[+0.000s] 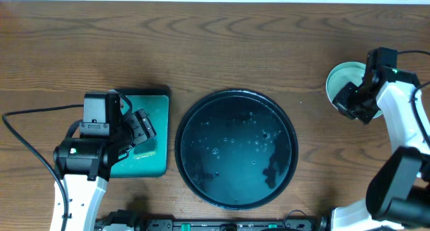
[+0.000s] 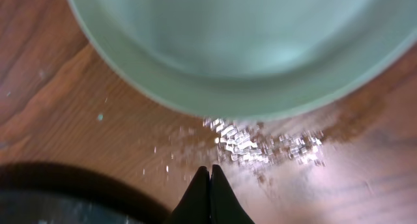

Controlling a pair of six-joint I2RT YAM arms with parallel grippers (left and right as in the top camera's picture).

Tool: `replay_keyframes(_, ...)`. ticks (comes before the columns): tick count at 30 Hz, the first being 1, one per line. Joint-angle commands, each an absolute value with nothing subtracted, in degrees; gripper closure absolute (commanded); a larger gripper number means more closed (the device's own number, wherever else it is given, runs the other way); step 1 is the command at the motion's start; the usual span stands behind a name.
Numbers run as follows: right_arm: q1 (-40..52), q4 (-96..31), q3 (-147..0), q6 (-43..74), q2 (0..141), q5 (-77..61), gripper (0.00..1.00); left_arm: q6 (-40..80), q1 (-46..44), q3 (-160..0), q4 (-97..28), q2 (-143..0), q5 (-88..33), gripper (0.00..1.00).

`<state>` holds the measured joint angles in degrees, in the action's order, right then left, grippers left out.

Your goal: Clean dirty plates on tray and stack at the side

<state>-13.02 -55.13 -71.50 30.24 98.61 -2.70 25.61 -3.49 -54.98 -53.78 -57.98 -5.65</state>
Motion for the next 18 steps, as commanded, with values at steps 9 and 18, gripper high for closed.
replay_keyframes(9,-13.1,-51.8,-71.2,32.8,107.0,-1.3,0.99,25.1,-3.6,-55.9,-53.9,-58.0,-5.3,0.18)
replay_keyframes(18,-13.2,-48.7,-71.2,32.8,106.9,-0.4,0.99,25.1,-3.6,-55.9,-53.9,-58.0,-5.3,0.18)
